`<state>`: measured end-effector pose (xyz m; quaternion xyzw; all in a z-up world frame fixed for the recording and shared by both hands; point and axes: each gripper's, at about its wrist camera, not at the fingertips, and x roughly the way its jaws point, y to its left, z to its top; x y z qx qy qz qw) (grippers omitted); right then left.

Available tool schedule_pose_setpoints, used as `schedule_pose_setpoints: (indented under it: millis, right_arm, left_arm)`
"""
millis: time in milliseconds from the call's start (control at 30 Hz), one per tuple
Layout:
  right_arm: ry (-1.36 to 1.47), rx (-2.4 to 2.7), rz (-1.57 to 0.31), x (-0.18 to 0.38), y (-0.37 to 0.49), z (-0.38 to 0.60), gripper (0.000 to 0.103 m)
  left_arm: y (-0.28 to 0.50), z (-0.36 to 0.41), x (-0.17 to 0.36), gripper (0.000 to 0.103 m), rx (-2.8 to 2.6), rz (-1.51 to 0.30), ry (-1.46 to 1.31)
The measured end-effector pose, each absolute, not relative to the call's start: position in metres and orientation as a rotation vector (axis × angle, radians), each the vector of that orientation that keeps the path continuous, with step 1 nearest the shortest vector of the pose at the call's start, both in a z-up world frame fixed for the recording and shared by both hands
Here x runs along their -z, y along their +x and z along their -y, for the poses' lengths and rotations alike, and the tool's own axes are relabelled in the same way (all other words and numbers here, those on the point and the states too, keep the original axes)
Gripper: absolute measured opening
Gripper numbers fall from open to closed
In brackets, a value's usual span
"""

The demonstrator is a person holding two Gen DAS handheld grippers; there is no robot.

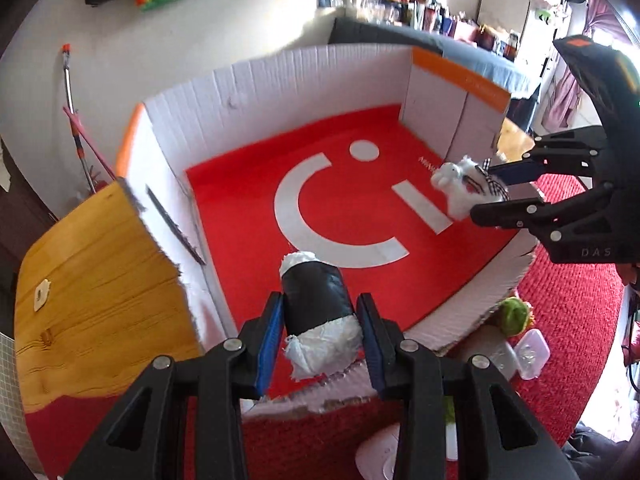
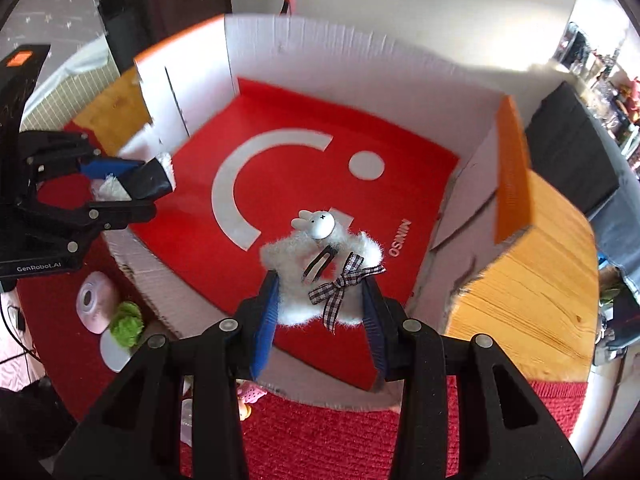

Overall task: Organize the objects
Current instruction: 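Carry cylinder and lamb into the orange box and open both grippers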

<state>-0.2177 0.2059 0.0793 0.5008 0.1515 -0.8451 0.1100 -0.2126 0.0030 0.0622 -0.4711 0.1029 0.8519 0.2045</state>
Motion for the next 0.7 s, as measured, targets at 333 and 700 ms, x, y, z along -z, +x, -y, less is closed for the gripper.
schedule_pose_setpoints:
  millis: [333,700]
  right_arm:
    - [1.603,2.42,-0.504,-0.054,-0.23,-0.205,0.038]
    - [1.635,2.407,-0.485,-0.052,-0.229,-0.21,0.039]
  left_arm:
    - [-0.217,-0.008,-0.042,0.039,-2.35,-0.396,-1.356]
    - [-0.217,-0.008,-0.043,0.039,-2.343,-0.4,-1.367]
